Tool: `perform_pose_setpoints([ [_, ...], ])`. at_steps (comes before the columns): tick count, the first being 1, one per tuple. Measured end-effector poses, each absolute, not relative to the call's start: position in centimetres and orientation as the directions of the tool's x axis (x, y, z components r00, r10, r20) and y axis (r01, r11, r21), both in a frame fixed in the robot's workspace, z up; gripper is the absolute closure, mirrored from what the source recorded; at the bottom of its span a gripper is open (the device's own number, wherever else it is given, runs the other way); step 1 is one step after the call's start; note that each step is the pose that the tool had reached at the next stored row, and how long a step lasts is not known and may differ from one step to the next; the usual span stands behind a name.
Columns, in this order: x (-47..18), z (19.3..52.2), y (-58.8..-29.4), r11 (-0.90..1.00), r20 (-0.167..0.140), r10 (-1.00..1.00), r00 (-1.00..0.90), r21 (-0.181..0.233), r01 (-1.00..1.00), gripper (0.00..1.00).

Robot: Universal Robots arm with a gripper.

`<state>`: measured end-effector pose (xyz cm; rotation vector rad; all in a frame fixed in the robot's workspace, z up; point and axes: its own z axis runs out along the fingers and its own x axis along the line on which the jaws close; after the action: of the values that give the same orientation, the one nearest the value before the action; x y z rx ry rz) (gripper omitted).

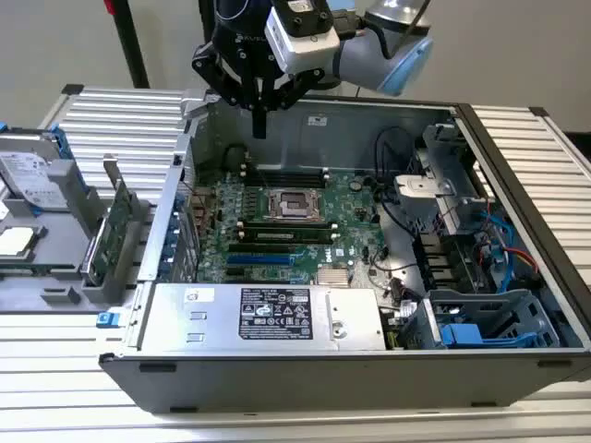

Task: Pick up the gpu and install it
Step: 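Reach for the gpu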

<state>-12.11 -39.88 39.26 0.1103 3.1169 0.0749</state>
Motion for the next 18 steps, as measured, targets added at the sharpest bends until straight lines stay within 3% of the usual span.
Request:
perform_pose_setpoints([
  [18, -12.65, 39.26, -39.86, 0.996, -0.021, 0.071, -0.997, 0.049, 0.07, 1.0],
])
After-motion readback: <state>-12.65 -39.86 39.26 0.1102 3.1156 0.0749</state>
